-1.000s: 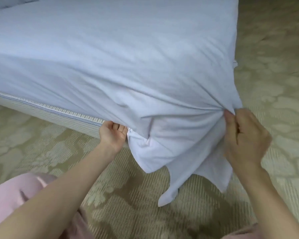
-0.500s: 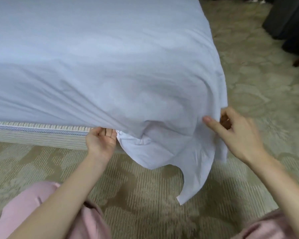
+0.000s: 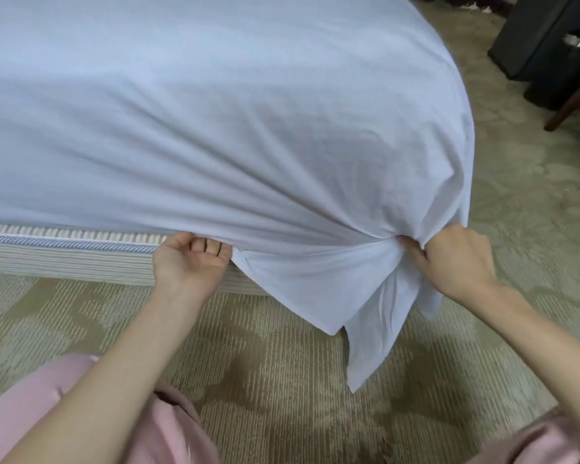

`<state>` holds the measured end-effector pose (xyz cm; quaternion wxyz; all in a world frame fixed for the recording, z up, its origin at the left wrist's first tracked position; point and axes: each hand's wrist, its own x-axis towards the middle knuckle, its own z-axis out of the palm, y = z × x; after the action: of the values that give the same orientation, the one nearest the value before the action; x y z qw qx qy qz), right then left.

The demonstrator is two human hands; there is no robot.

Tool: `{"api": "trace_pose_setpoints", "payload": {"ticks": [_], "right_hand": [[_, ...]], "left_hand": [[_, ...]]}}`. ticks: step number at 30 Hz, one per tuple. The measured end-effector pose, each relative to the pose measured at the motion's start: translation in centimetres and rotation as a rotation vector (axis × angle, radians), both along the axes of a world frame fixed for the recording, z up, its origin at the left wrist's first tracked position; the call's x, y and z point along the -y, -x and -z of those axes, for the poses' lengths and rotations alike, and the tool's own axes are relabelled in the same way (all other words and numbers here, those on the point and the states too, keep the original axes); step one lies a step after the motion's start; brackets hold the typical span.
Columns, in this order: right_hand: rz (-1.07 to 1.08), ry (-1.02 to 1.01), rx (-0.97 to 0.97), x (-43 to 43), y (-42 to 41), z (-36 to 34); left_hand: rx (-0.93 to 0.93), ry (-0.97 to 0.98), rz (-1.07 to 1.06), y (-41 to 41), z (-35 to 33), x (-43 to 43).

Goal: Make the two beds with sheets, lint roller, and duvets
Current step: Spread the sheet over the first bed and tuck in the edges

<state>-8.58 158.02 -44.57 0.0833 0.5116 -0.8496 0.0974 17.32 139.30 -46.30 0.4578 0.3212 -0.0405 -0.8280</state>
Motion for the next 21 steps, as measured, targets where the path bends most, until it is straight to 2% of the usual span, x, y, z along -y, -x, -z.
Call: {"api": "trace_pose_setpoints", "payload": {"ticks": [3,6,9,11,14,16,18,19,21], "right_hand": [[-0.084,-0.033,-0.205,-0.1,1.3,0.7],[-0.117,0.051,-0.220,-0.3,2.2,1.4],[-0.086,0.109,-0.141,-0.4,1.7,2.1],[-0.050,0.073,-0.077,-0.5,1.2,2.0],[0.100,-0.202,0.055,-1.1,0.0,0.2],[0.185,-0.450,0.259,-2.1,-0.4,-1.0],[0.148,-0.684,0.659,-3.2,-1.0,-1.9],[0.075,-0.730,0.847,-3.6,-1.5,-2.2],[-0.065,-0.639,1.158,-3.5,-3.4,-2.8]], "left_hand": [[-0.047,-0.042,0.030,-0.5,-0.7,0.5],[-0.047,-0.024,0.063,-0.9,-1.1,0.5],[-0.062,0.023,0.072,-1.0,-0.2,0.3],[-0.081,0.048,0.085,-1.0,0.0,-0.1],[-0.042,0.052,0.122,-0.5,-0.6,-1.5],[0.093,0.022,0.188,0.3,-1.4,-3.1],[0.218,-0.037,0.272,0.9,-1.7,-4.5],[0.255,-0.076,0.309,1.1,-1.7,-4.9],[0.277,-0.115,0.369,1.3,-2.0,-5.0]]}}
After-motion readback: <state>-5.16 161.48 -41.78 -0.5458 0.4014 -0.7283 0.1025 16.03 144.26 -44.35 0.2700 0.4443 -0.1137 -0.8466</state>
